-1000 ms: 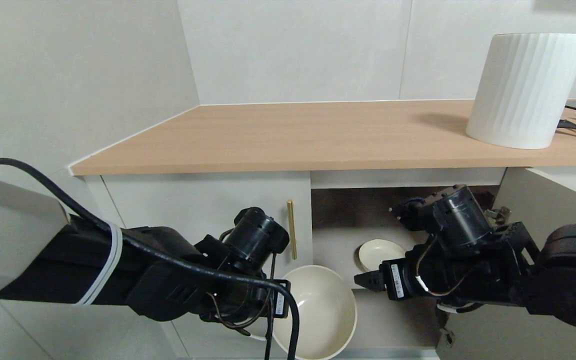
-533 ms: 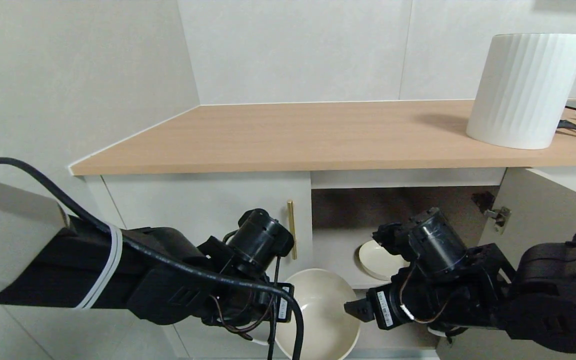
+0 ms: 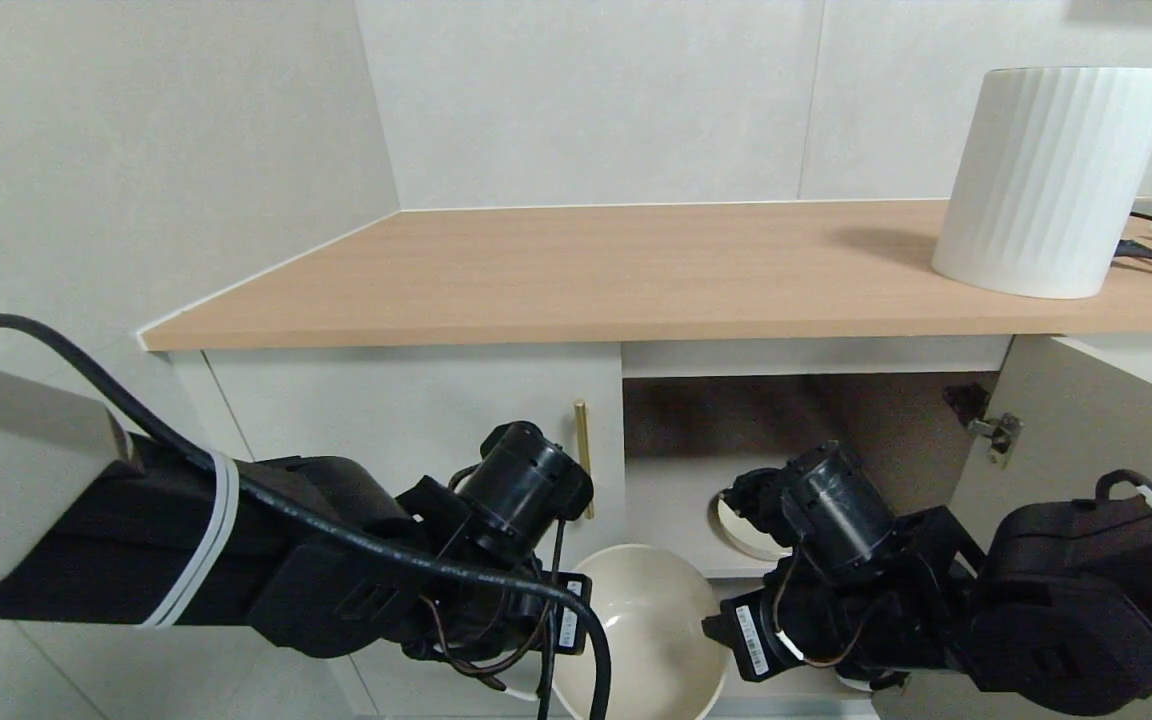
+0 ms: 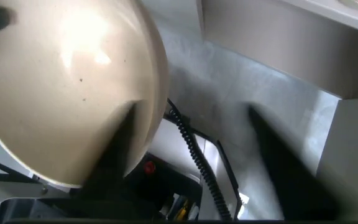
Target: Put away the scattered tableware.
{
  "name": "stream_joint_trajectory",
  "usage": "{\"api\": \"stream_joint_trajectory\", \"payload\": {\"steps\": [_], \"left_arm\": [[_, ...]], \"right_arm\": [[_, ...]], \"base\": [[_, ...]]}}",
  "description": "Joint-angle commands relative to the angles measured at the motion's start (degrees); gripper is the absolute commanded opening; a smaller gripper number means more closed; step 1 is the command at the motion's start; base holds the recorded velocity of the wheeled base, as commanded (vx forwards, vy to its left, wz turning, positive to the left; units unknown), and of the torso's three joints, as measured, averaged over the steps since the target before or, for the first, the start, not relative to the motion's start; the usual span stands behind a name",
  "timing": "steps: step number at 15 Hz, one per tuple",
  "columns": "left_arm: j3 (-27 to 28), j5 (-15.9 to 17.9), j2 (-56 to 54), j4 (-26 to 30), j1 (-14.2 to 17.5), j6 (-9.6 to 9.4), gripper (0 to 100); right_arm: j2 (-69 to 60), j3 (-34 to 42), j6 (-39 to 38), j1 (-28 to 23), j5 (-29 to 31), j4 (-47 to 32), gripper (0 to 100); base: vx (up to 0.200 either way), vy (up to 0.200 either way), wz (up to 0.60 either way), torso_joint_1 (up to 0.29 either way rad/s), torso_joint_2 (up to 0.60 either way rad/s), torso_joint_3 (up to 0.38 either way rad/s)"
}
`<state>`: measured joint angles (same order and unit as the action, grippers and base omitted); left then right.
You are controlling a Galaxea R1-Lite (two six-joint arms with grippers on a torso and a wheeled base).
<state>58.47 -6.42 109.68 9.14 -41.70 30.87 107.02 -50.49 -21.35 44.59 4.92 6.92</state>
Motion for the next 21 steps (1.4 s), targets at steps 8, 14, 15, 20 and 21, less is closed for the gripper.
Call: {"api": "stream_joint_trajectory", "payload": {"steps": [8,14,15,20,21], "left_arm": [[-0.2,-0.2,-0.3,0.2,0.0,-0.02,0],[-0.3,-1.1,-0.3,0.2,-0.3,-0.02,100],[-0.3,-1.1,-0.3,0.2,-0.4,-0.02,100],[-0.1,-0.8,-2.9,-0.1,-0.3,0.16,100],[-0.1,-0.7,-3.0,-0.2,-0.3,0.16,100]], "right_arm": [[0.3,0.2,0.1,0.0,0.2,-0.2,0],[0.5,0.2,0.1,0.0,0.2,-0.2,0],[0.5,0.2,0.1,0.0,0.2,-0.2,0],[1.6,-0.1,-0.4,-0.1,0.4,-0.2,0],[1.9,0.0,-0.4,-0.1,1.1,-0.1,0]], "base": [[0.0,0.0,0.0,0.0,0.0,0.0],[0.0,0.0,0.0,0.0,0.0,0.0],[0.0,0.0,0.0,0.0,0.0,0.0],[0.0,0.0,0.0,0.0,0.0,0.0],[0.0,0.0,0.0,0.0,0.0,0.0]]}}
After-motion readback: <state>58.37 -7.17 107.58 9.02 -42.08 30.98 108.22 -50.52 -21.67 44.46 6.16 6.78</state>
